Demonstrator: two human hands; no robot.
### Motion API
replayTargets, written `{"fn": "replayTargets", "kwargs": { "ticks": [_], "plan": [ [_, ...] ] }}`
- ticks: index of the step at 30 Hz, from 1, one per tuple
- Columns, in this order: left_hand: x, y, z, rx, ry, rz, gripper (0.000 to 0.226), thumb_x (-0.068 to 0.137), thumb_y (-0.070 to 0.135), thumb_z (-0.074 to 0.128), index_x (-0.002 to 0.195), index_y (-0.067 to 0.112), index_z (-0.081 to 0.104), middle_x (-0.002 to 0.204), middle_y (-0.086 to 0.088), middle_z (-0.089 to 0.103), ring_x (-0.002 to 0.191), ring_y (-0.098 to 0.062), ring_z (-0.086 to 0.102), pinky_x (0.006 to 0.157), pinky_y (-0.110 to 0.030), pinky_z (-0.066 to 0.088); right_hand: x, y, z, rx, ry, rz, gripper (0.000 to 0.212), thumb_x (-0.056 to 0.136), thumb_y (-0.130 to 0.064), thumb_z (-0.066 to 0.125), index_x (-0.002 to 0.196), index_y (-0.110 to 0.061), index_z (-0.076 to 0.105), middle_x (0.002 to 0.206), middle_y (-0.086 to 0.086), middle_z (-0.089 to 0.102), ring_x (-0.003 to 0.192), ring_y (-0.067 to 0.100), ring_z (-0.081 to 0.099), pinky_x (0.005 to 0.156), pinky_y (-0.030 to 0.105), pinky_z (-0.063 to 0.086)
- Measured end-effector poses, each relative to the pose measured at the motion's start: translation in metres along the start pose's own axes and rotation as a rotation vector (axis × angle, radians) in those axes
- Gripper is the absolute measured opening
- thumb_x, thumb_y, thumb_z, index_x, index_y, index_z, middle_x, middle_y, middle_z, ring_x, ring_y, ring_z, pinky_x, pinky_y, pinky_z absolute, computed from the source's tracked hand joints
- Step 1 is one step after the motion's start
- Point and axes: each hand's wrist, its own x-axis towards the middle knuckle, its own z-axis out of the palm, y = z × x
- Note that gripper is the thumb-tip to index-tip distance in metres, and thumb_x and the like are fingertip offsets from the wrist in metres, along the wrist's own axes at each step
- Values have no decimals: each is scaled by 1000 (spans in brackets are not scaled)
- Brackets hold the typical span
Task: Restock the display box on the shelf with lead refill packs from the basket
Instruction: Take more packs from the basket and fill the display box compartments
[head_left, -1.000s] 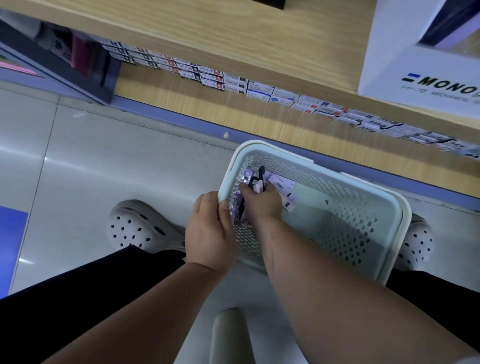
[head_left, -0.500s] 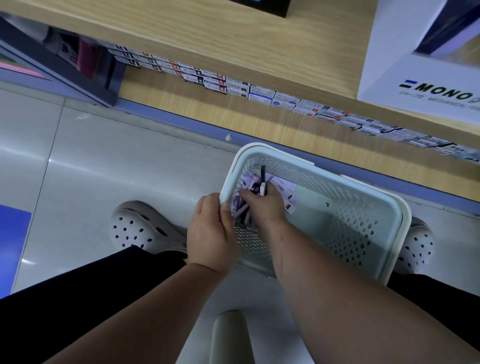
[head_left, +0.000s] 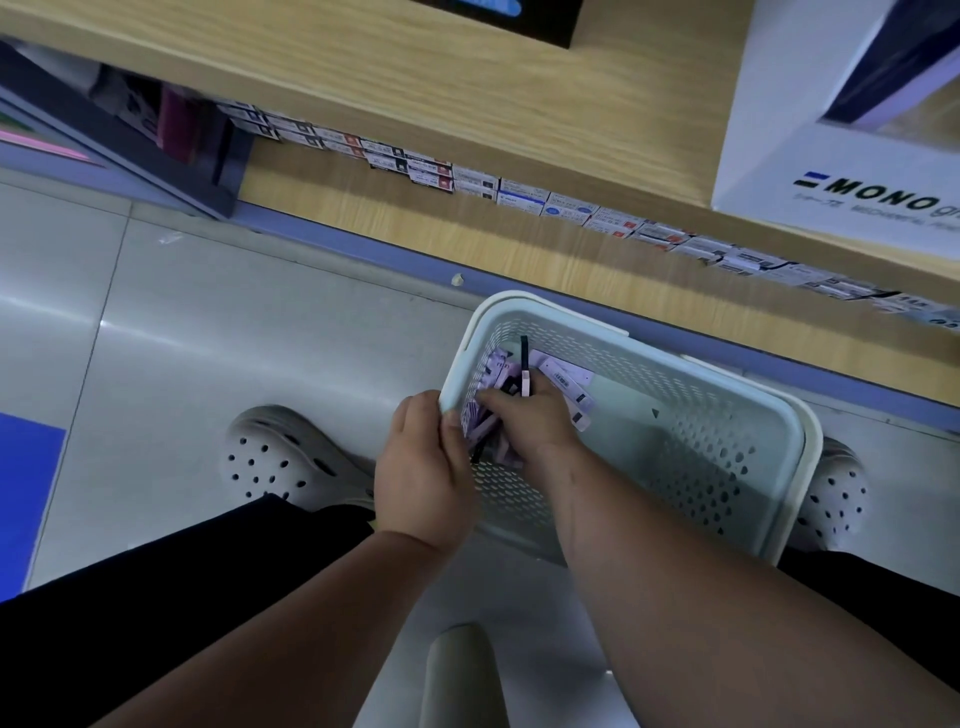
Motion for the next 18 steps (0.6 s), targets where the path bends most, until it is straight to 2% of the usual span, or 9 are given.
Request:
{"fn": "replayTargets", "kwargs": {
  "ticks": [5, 9, 11, 13, 18],
  "plan": [
    [0, 0, 0, -4, 8, 18, 34, 97, 34, 31, 94, 9, 54, 90, -6, 54, 79, -22, 45, 63, -38, 32, 0, -7, -4, 7, -85, 73, 15, 80, -12, 76, 85, -23, 66, 75, 9, 75, 66, 27, 70, 64, 43, 57],
    [0, 1, 0, 4, 12, 11, 33, 97, 35, 30, 94, 11, 52, 89, -5, 53, 78, -23, 45, 62, -37, 29, -3, -11, -5, 7, -83, 70, 16, 83, -9, 71, 82, -22, 62, 65, 8, 68, 45, 19, 59, 47, 24, 44],
    [0, 0, 0, 5, 8, 16, 34, 97, 36, 30, 93, 11, 52, 89, -4, 53, 78, -22, 45, 62, -37, 29, -3, -11, -5, 7, -66, 55, 15, 83, -6, 70, 84, -20, 64, 70, 7, 70, 53, 19, 65, 49, 25, 48],
    [0, 0, -1, 1, 5, 24, 35, 97, 36, 30, 93, 10, 53, 89, -4, 53, 79, -22, 45, 62, -37, 29, -2, -10, -6, -9, -53, 31, 15, 82, -6, 69, 86, -20, 66, 77, 7, 73, 67, 23, 69, 60, 30, 53],
    [-1, 1, -2, 1, 7, 33, 33, 96, 35, 30, 93, 11, 52, 89, -4, 52, 78, -23, 45, 63, -34, 29, -3, -10, -6, -26, -62, 14, 18, 81, -3, 69, 89, -19, 65, 76, 7, 74, 67, 22, 70, 62, 31, 53]
  ]
}}
